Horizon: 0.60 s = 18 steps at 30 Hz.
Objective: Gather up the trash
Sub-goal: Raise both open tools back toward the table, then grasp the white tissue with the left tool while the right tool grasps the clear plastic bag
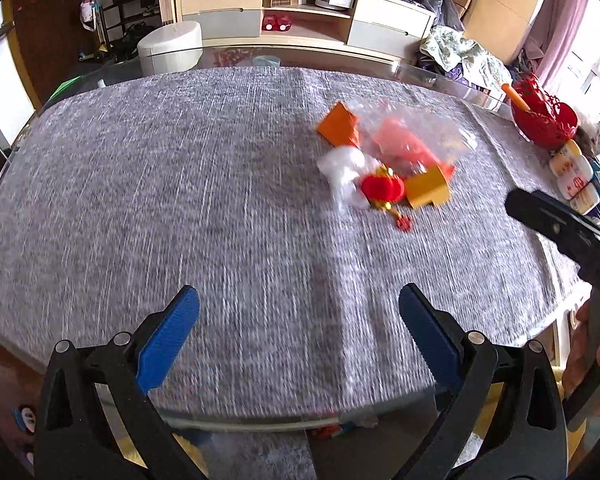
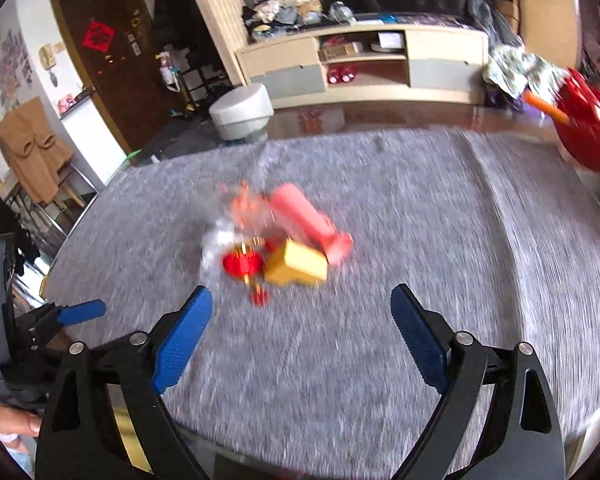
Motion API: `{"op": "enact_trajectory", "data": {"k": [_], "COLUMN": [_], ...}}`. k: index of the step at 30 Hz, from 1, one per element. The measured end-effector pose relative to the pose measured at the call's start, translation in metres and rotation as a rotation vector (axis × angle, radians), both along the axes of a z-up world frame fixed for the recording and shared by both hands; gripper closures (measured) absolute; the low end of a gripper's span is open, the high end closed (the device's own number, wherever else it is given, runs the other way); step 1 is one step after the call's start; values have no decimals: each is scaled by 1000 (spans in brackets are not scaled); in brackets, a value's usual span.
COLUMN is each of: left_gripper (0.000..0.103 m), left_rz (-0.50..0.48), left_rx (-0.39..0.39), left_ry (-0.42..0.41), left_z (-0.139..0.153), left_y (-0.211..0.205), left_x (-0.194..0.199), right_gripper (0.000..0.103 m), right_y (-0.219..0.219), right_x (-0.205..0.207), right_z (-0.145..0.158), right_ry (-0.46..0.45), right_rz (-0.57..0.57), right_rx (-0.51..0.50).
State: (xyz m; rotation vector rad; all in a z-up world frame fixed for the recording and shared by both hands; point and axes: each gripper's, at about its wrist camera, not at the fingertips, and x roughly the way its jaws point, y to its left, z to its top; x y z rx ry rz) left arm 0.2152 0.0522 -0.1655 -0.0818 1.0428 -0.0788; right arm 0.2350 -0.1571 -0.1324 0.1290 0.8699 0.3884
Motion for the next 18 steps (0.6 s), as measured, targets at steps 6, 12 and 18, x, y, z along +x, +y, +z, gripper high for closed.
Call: {"op": "enact_trajectory", "data": {"k": [6,12,18], "left_gripper": [8,8,9], "left_rz": [4,-7,-40], "left_rx": [1,-6,-34], "left_ry": [2,7,-2], "left_z": [1,-2,-5], "left_y": [8,6,-6], "left_x": [24,48,73], "right_gripper": [34,46,89], "right_y": [25,41,37], "right_x": [35,53,63], "right_z": [-6,-14,-19], "right_ry": [9,16,36], "right_rz": [66,138,147], "right_rx": [-39,-47,-23]}}
